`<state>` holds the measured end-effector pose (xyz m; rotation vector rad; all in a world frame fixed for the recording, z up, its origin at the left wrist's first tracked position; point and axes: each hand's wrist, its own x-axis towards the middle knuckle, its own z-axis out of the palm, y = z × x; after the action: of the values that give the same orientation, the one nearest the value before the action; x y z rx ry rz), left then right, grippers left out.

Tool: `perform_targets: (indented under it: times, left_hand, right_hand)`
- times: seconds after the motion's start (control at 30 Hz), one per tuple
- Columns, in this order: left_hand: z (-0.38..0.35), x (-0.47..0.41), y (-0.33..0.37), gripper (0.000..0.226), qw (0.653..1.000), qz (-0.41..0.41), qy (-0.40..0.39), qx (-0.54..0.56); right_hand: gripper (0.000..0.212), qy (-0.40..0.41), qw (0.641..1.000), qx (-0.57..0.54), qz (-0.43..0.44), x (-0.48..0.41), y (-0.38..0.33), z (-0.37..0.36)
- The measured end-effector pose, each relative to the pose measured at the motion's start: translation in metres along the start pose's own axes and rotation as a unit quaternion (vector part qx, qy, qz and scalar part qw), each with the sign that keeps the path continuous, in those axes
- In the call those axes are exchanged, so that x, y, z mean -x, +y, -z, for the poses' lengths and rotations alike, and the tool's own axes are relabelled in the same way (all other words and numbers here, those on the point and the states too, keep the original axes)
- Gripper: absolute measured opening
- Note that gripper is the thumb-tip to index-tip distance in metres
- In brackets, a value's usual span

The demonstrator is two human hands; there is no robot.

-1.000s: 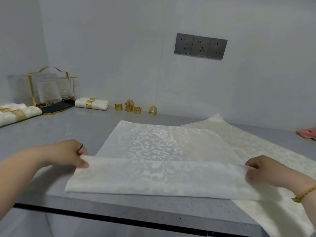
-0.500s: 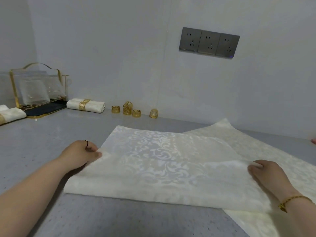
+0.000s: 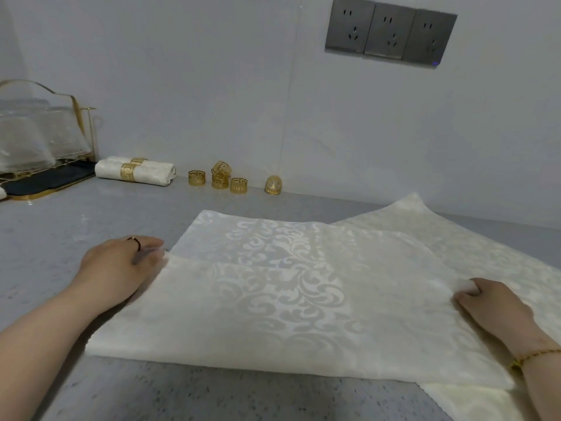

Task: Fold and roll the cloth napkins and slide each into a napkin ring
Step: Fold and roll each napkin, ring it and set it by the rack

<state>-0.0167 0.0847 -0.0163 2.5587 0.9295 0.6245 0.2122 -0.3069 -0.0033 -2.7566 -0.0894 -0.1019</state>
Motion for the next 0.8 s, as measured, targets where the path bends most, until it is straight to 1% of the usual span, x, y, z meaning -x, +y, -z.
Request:
perform_targets:
  times: [0.07, 0.13, 0.2, 0.23, 0.27, 0.3, 0.37, 0.43, 0.5, 0.53, 0.57, 0.6, 0.63, 0.67, 0.7, 0.73, 0.77, 0.8]
  left_hand:
    - [0.004, 0.011, 0.012, 0.045, 0.995, -0.046, -0.034, -0.078]
    - [0.005, 0.028, 0.033, 0.078, 0.987, -0.113, -0.085, -0.081]
    - [0.002, 0.051, 0.058, 0.117, 0.973, -0.171, -0.134, -0.075]
    - [-0.001, 0.061, 0.068, 0.133, 0.965, -0.188, -0.158, -0.088]
    - [-0.006, 0.068, 0.074, 0.139, 0.956, -0.203, -0.181, -0.106]
    - [-0.013, 0.073, 0.076, 0.140, 0.948, -0.216, -0.199, -0.120]
    - [-0.027, 0.078, 0.074, 0.143, 0.943, -0.217, -0.214, -0.132]
    - [-0.031, 0.079, 0.071, 0.146, 0.940, -0.208, -0.225, -0.147]
    - [-0.032, 0.078, 0.072, 0.145, 0.936, -0.207, -0.240, -0.154]
    - [-0.031, 0.078, 0.074, 0.145, 0.934, -0.205, -0.249, -0.154]
    - [-0.030, 0.080, 0.075, 0.145, 0.934, -0.200, -0.254, -0.153]
    - [-0.028, 0.080, 0.077, 0.145, 0.934, -0.195, -0.255, -0.155]
    - [-0.028, 0.080, 0.077, 0.146, 0.935, -0.190, -0.255, -0.159]
    - [-0.028, 0.080, 0.077, 0.146, 0.935, -0.186, -0.253, -0.165]
    - [-0.028, 0.080, 0.078, 0.147, 0.934, -0.183, -0.253, -0.172]
    - [-0.029, 0.081, 0.078, 0.145, 0.934, -0.178, -0.257, -0.175]
    - [-0.027, 0.082, 0.079, 0.137, 0.934, -0.169, -0.265, -0.172]
    - [-0.027, 0.082, 0.079, 0.118, 0.934, -0.156, -0.275, -0.164]
  right_hand:
    - [0.019, -0.006, 0.999, 0.051, -0.007, 0.003, -0.004, 0.002]
    - [0.015, -0.014, 0.998, 0.060, -0.015, 0.006, -0.006, 0.003]
    - [0.020, -0.014, 0.998, 0.056, -0.020, 0.007, -0.006, 0.004]
    - [0.024, -0.015, 0.998, 0.058, -0.023, 0.007, -0.006, 0.004]
    - [0.027, -0.015, 0.998, 0.059, -0.025, 0.006, -0.006, 0.004]
    - [0.028, -0.013, 0.997, 0.064, -0.030, 0.004, -0.005, 0.003]
    - [0.024, -0.007, 0.996, 0.085, -0.032, 0.004, -0.004, 0.003]
    - [0.017, 0.026, 0.992, 0.116, -0.040, 0.008, -0.004, 0.004]
    - [0.032, 0.072, 0.981, 0.171, -0.052, 0.014, -0.010, 0.009]
    - [0.039, 0.097, 0.976, 0.191, -0.044, 0.020, -0.019, 0.008]
    - [0.041, 0.126, 0.975, 0.186, 0.001, 0.029, -0.030, 0.005]
    - [0.041, 0.160, 0.970, 0.165, 0.083, 0.040, -0.043, 0.001]
    - [0.042, 0.185, 0.956, 0.128, 0.187, 0.054, -0.059, -0.006]
    - [0.044, 0.146, 0.944, 0.100, 0.279, 0.074, -0.077, -0.012]
    - [0.053, 0.060, 0.934, 0.097, 0.339, 0.095, -0.095, -0.018]
    - [0.072, -0.029, 0.919, 0.102, 0.381, 0.112, -0.107, -0.026]
    - [0.094, -0.104, 0.907, 0.121, 0.390, 0.128, -0.117, -0.033]
    - [0.108, -0.149, 0.903, 0.139, 0.377, 0.138, -0.125, -0.038]
